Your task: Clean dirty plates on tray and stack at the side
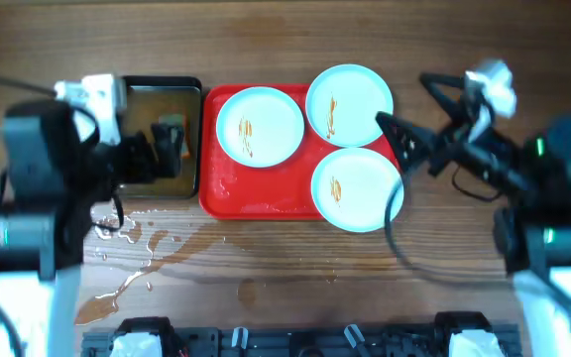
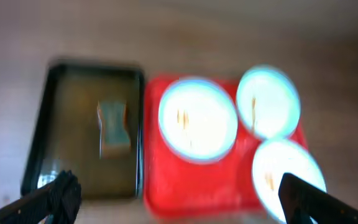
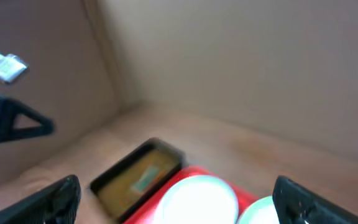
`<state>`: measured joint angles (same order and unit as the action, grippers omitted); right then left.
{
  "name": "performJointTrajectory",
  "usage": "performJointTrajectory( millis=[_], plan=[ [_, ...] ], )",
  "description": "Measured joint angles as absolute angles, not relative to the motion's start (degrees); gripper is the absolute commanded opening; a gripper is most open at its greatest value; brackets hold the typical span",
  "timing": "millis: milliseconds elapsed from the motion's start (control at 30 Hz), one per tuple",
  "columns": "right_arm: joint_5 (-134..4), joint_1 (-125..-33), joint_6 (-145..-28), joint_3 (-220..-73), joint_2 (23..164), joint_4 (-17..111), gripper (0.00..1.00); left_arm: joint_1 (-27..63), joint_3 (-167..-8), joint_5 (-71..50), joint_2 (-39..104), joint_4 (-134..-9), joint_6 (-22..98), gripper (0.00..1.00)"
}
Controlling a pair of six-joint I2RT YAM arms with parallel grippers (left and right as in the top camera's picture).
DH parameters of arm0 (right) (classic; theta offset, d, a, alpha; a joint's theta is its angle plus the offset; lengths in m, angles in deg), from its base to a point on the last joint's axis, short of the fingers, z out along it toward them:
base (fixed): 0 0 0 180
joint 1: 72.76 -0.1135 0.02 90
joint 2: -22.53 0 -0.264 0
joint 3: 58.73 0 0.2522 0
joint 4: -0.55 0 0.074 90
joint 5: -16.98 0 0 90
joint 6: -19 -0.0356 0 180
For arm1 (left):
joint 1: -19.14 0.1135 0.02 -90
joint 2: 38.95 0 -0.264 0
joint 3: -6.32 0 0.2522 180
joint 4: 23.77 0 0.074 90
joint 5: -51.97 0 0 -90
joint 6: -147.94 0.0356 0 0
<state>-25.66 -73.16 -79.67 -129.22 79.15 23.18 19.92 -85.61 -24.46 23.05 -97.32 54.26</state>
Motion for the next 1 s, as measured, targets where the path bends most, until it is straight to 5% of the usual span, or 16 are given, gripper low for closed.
performJointTrajectory(
  millis=[100, 533, 800, 967, 1000],
  plan=[
    [-21.5, -73.2, -80.0, -140.1, 92.0, 35.1, 1.00, 19.9, -89.9, -24.6, 33.4, -101.2, 54.3, 1.00],
    [-19.1, -73.6, -93.9, -141.6, 111.5, 36.8, 1.00, 19.9, -90.1, -30.4, 51.5, -99.0, 53.3, 1.00],
    [-42.5, -89.8, -92.1, -151.0, 111.7, 47.5, 0.99, 26.7, -91.3, -29.8, 51.5, -95.9, 48.8, 1.00],
    [-54.7, -96.2, -92.1, -155.4, 115.7, 46.8, 0.93, 27.4, -91.3, -29.8, 51.5, -95.2, 48.6, 1.00],
    [-55.3, -96.6, -92.2, -156.1, 117.7, 47.5, 0.85, 27.4, -91.3, -29.8, 51.5, -95.1, 48.6, 1.00]
  ],
)
